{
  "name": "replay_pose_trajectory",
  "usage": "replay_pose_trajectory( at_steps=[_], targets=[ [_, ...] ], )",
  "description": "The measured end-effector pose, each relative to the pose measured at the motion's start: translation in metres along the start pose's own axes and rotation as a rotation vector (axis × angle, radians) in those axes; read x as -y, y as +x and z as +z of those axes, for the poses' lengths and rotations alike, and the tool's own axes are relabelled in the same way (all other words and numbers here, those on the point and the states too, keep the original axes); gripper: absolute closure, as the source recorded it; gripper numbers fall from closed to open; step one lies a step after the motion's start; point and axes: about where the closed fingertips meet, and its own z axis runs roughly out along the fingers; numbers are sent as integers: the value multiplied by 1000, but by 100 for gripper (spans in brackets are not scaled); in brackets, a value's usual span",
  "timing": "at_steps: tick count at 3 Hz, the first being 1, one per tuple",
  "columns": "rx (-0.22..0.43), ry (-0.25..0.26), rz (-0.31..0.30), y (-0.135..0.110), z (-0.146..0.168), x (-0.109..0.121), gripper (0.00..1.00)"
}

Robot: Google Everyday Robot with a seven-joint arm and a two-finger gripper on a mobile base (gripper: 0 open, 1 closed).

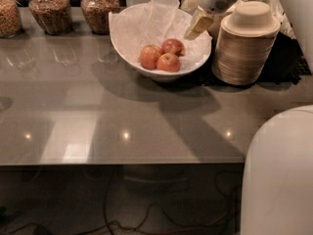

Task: Pick apple from white bowl

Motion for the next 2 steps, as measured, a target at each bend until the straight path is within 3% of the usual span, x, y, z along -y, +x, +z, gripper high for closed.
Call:
replay_pose_trajectory(
  at_steps=[2],
  targets=[
    [65, -9, 20, -5, 28, -4, 41]
  ],
)
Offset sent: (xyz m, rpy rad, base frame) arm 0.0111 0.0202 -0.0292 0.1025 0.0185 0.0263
